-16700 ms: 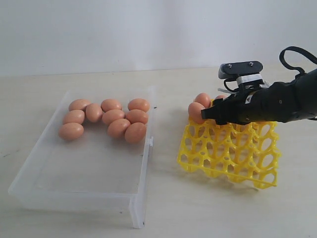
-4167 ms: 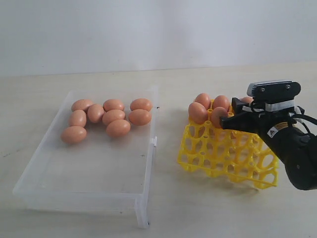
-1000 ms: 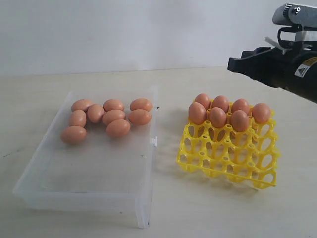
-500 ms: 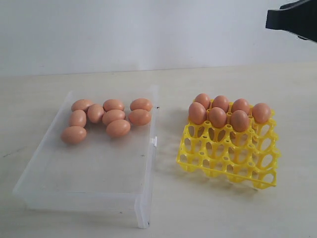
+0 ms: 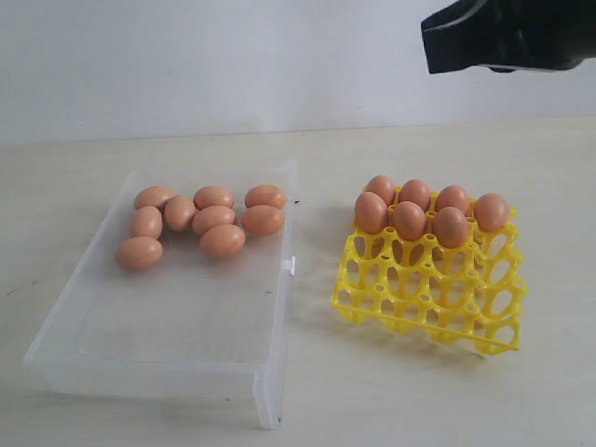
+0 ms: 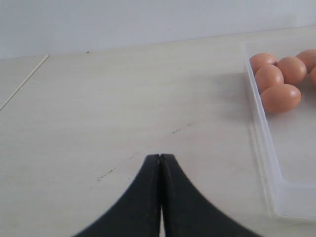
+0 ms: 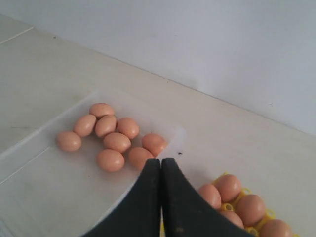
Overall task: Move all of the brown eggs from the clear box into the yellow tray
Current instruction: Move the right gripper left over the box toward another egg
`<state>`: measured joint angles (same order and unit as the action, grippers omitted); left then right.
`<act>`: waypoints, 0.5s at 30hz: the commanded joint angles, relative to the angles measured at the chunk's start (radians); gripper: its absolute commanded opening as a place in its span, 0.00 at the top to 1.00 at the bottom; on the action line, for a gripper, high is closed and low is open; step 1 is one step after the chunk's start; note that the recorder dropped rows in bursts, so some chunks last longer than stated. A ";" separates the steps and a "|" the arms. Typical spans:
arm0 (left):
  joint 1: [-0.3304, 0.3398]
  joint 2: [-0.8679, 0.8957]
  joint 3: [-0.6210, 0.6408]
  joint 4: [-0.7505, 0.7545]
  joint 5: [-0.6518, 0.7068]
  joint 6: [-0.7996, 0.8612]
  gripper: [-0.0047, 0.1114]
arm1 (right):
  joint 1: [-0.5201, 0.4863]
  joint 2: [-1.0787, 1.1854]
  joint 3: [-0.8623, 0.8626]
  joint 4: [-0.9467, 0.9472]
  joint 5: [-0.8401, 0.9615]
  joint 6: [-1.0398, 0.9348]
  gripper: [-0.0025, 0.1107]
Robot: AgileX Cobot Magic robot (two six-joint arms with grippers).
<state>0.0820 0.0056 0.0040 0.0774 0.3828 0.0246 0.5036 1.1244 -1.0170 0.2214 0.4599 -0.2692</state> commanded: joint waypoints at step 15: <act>-0.006 -0.006 -0.004 -0.007 -0.004 -0.004 0.96 | 0.137 0.337 -0.198 -0.194 0.215 0.115 0.98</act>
<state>0.0820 0.0056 0.0040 0.0774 0.3828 0.0246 0.6388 1.4243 -1.1914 0.0321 0.6516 -0.1621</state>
